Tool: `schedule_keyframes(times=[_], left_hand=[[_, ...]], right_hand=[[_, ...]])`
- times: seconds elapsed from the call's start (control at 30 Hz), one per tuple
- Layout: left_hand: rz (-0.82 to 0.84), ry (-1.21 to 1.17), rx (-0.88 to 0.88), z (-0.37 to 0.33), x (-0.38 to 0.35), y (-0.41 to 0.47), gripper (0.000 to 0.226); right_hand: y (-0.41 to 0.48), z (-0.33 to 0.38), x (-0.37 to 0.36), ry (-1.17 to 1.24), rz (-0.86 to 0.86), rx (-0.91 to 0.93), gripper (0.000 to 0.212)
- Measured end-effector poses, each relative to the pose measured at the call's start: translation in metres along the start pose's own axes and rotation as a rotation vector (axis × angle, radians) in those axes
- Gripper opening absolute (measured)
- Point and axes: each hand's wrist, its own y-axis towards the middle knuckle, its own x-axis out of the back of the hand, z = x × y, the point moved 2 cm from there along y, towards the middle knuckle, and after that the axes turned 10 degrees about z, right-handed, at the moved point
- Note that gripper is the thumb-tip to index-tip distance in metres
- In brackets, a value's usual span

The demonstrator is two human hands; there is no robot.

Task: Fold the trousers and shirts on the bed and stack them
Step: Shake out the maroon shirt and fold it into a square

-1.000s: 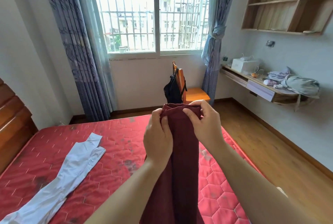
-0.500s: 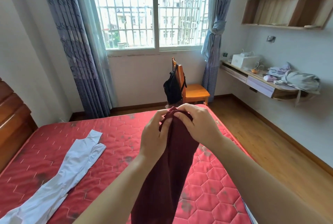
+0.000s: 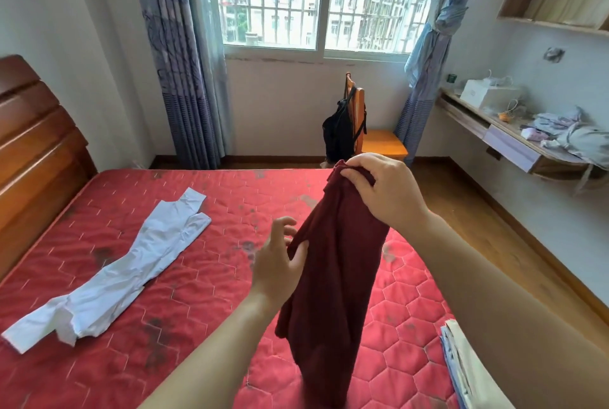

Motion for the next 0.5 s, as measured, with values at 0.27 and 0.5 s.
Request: schedule_keyframes(times=[0.27,0.5], left_hand=[[0.064,0.044,-0.017,0.019,-0.039,-0.013,0.021],[0.087,0.044,0.074,0.025,-0.072,-0.016,0.041]], right_hand=[[-0.005,-0.016,0.014,-0.04,-0.025,0.001,0.014],[-0.018,-0.043,0.029,-0.059,-0.055,-0.023,0.012]])
